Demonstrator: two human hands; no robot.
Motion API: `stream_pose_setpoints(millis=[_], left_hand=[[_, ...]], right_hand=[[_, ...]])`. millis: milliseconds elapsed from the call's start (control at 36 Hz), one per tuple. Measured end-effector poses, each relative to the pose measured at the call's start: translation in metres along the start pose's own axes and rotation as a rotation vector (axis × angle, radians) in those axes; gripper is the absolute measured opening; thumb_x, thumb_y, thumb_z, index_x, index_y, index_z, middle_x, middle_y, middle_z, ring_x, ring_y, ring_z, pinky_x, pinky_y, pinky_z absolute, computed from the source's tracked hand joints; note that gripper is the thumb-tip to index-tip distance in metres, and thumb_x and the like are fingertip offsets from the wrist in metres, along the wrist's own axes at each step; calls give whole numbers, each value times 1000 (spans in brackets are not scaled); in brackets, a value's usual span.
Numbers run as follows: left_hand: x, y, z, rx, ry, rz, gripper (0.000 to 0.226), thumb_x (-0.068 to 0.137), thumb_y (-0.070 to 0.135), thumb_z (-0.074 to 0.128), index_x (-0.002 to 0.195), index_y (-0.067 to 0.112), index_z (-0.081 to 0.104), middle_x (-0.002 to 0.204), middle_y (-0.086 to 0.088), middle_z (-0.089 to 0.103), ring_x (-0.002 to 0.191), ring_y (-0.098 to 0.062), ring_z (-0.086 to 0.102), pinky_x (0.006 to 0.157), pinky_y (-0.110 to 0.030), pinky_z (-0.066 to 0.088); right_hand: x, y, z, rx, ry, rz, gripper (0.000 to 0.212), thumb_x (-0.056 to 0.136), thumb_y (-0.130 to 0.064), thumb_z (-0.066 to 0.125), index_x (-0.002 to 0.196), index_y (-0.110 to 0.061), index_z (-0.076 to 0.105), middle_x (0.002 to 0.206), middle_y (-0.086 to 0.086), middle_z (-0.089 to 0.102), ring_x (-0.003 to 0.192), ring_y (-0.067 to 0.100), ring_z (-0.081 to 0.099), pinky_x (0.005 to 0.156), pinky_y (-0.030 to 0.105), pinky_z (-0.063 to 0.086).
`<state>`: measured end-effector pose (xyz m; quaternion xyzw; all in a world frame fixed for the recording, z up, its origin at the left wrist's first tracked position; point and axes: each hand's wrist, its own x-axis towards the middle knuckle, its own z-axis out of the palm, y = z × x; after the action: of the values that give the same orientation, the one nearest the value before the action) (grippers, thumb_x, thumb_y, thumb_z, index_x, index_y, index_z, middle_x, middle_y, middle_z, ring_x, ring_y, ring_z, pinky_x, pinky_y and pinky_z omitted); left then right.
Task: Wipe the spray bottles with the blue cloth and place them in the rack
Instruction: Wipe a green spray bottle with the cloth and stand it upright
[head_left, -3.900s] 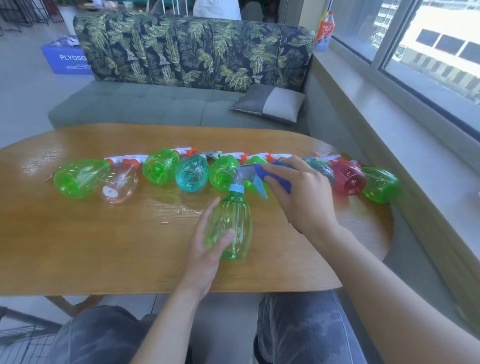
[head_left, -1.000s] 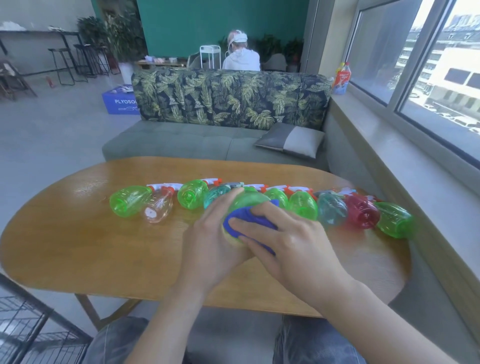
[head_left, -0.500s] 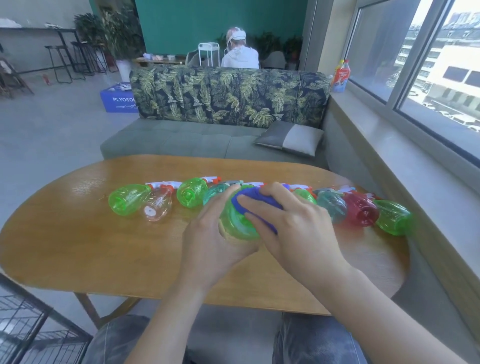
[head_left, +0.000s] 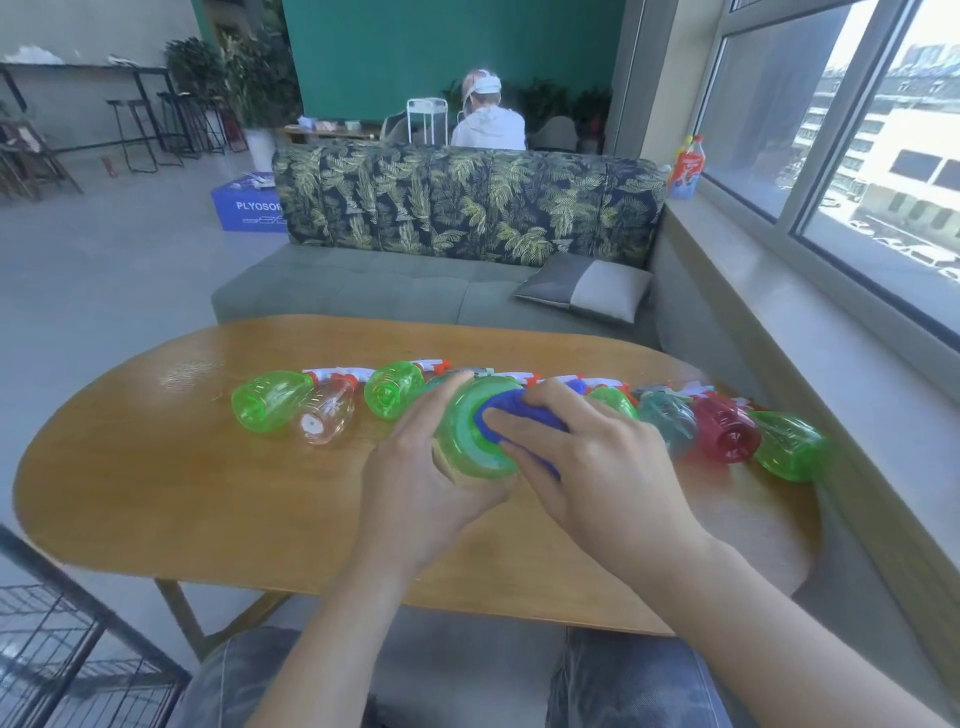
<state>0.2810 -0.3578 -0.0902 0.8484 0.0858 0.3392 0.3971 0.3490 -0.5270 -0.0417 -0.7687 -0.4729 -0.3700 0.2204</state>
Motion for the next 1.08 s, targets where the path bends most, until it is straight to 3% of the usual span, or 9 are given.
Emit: stream_pose_setpoints(millis=[111, 222, 306, 389, 500, 611, 722, 889, 1083], left_hand=[[-1, -2, -9, -46, 7, 10, 90, 66, 51, 92, 148, 48, 54, 134, 25, 65, 110, -10, 67, 87, -39, 60], [0, -2, -21, -84, 44, -3, 100, 67, 48, 99, 152, 52, 49, 137, 28, 60, 88, -10, 68, 78, -40, 61], [4, -2, -34, -124, 70, 12, 103, 68, 47, 100, 154, 55, 45, 145, 27, 58, 121, -11, 68, 94, -43, 62], [6, -2, -48, -95, 92, 50, 105, 72, 37, 100, 157, 56, 41, 160, 19, 49, 142, -6, 54, 98, -29, 60], [-1, -1, -65, -115, 62, 19, 107, 74, 45, 96, 156, 68, 32, 172, 14, 30, 135, 21, 44, 111, -38, 54], [-9, -2, -83, -260, 7, -22, 79, 83, 65, 77, 154, 66, 40, 167, 27, 34, 158, -7, 35, 123, -47, 43], [-13, -5, -100, -378, 121, -54, 31, 111, 51, 54, 140, 53, 63, 148, 39, 52, 150, 6, 39, 128, -50, 35], [-22, -23, -115, -376, 256, -122, 23, 107, 43, 61, 129, 42, 68, 140, 24, 59, 145, -7, 49, 124, -52, 39], [-30, -50, -135, -540, 240, -288, 97, 90, 18, 86, 162, 50, 30, 152, 22, 53, 131, 8, 60, 108, -29, 55]], right_hand=[[3, 0, 2, 103, 23, 36, 20, 97, -28, 69, 113, -32, 80, 106, -7, 66, 79, 15, 63, 60, 27, 52], [23, 3, -6, 461, 73, 409, 20, 98, -27, 72, 115, -35, 79, 106, -18, 67, 98, 2, 63, 84, 14, 45], [37, 1, -3, 652, -29, 585, 22, 98, -28, 71, 110, -45, 78, 97, -26, 67, 89, 0, 65, 77, 16, 45], [44, -11, 2, 799, -83, 669, 23, 100, -27, 69, 110, -45, 79, 94, -31, 70, 80, -1, 67, 72, 19, 47], [49, -27, 7, 907, -78, 733, 23, 100, -25, 68, 111, -42, 80, 93, -22, 75, 74, 0, 66, 68, 19, 46], [52, -44, 14, 1035, -110, 790, 22, 102, -21, 66, 112, -36, 81, 88, -17, 76, 66, -3, 62, 61, 13, 44], [53, -64, 22, 1096, -156, 810, 21, 103, -20, 66, 112, -32, 81, 93, -11, 78, 63, 2, 61, 55, 17, 46], [53, -82, 50, 1102, -222, 812, 21, 101, -24, 68, 109, -38, 81, 89, -12, 77, 67, 8, 62, 63, 25, 48], [55, -99, 92, 1138, -287, 820, 21, 100, -23, 70, 110, -37, 81, 80, -12, 75, 66, 11, 64, 67, 32, 50]])
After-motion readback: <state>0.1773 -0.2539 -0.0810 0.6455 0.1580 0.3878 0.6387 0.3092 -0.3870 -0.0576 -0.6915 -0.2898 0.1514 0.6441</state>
